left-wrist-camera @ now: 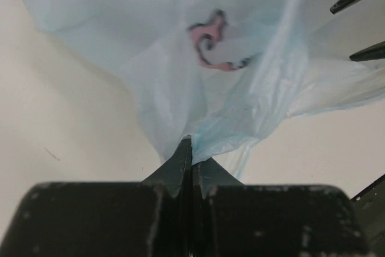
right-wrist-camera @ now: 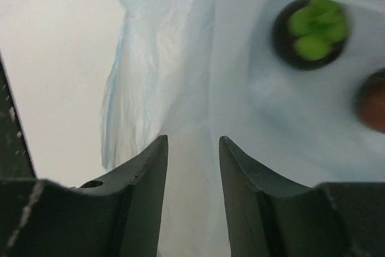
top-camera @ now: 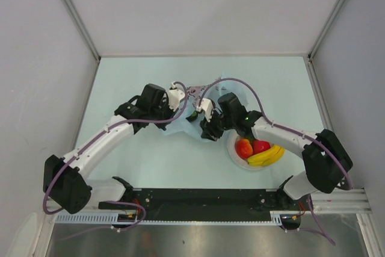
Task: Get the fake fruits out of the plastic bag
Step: Take out the fake fruit from the plastic bag.
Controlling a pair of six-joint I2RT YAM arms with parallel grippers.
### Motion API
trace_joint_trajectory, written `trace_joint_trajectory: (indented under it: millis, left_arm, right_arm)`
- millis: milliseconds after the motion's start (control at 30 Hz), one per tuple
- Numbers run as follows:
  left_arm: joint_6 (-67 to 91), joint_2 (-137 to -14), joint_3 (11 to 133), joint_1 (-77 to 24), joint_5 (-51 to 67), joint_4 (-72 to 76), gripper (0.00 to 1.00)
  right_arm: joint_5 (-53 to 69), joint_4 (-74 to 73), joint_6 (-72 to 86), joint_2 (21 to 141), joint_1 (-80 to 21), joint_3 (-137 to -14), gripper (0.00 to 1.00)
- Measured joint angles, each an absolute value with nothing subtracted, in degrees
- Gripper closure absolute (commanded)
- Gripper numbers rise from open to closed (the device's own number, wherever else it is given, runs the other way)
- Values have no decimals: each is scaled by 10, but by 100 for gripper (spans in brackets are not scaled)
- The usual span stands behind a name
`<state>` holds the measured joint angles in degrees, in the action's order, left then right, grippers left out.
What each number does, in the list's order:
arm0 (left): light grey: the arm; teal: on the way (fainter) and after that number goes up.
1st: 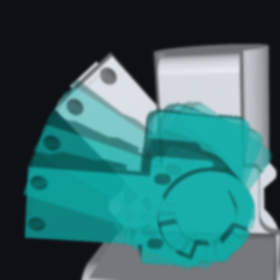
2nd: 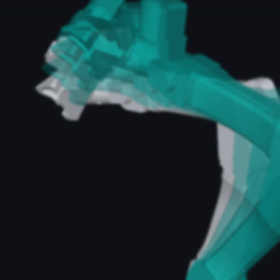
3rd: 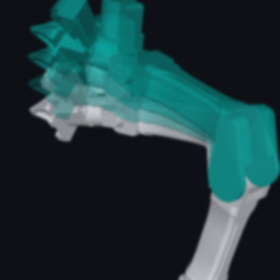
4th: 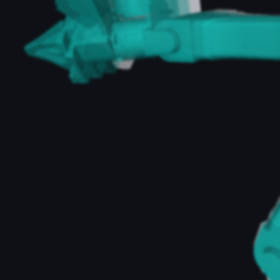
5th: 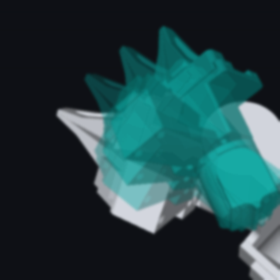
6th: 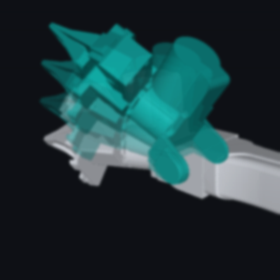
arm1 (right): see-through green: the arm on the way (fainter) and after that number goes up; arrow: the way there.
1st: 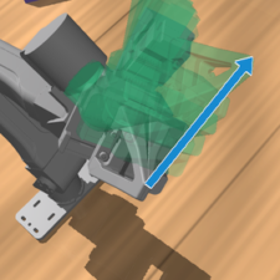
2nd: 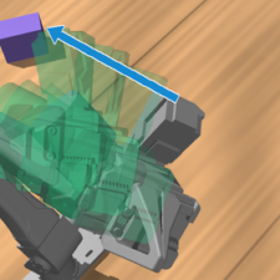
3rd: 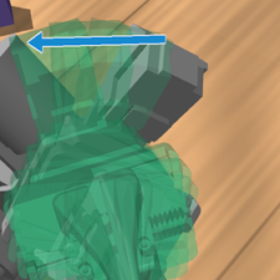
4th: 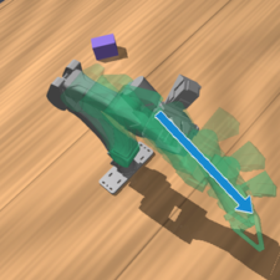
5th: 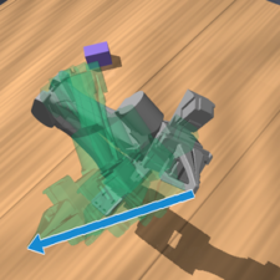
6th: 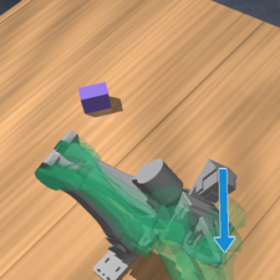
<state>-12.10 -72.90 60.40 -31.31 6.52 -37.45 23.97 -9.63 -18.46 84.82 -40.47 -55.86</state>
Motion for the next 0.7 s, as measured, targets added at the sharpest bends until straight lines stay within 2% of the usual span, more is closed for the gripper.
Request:
trace_joint_trajectory:
  millis: [200, 333, 533, 700]
  left_arm:
    - [-142, -708, 595, -310, 32, -373, 100]
    - [-148, -707, 590, -308, 31, -370, 100]
    - [-151, -708, 588, -307, 36, -371, 100]
    - [-151, -710, 588, -307, 45, -371, 100]
  right_arm:
    - [248, -77, -188, 870, -389, -544, 44]
    - [204, -39, -178, 896, -359, -570, 22]
    - [125, 32, -176, 938, -343, -587, 1]
    - [88, 69, -175, 994, -343, -598, 0]
